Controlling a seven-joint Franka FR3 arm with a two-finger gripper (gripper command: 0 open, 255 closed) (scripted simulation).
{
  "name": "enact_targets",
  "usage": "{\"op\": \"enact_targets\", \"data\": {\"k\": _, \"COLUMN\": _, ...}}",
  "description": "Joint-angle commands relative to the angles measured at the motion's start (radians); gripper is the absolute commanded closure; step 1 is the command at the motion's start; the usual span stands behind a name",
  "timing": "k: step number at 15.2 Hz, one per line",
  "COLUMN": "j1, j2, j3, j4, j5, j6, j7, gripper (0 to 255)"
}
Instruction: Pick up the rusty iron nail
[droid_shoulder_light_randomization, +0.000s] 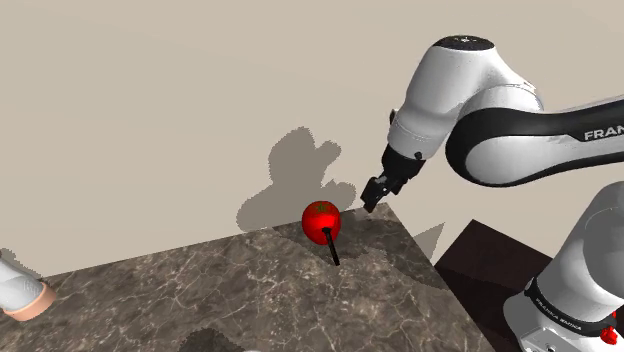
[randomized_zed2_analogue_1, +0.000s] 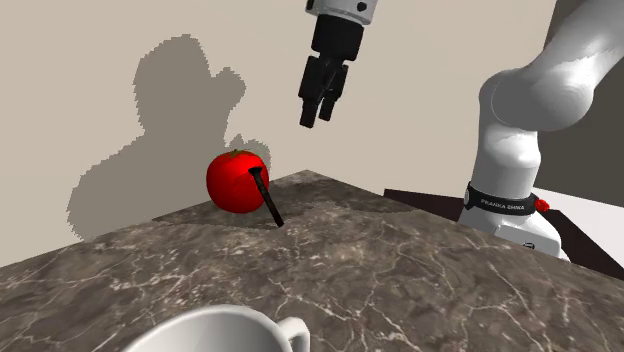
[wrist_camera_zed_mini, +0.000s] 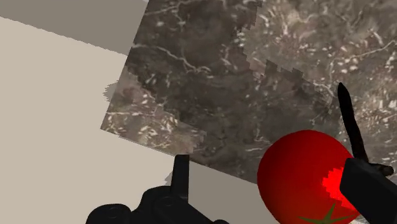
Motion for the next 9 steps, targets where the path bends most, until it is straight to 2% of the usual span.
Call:
{"op": "enact_targets", "data": {"k": 1, "j1": -0.013, "j2": 0.047, "j3": 0.076, "j4": 0.007, "j5": -0.008, "j6": 0.074, "j7": 0.081, "gripper": 0}}
{"op": "enact_targets", "data": {"k": 5, "j1": -0.095, "j2": 0.168, "j3": 0.254, "j4": 0.053, "j5": -0.080, "j6": 0.206, "j7": 0.262, "gripper": 0}}
{"op": "enact_targets", "data": {"k": 7, "j1": -0.168, "j2": 0.233, "j3": 0.362, "j4": 0.088, "j5": -0.148, "j6": 0.260, "j7": 0.372, "gripper": 0}}
{"op": "enact_targets", "data": {"k": 9, "j1": -0.271, "j2": 0.299, "j3": 0.491, "j4": 0.132, "j5": -0.245, "j6": 0.304, "j7": 0.499, "gripper": 0}}
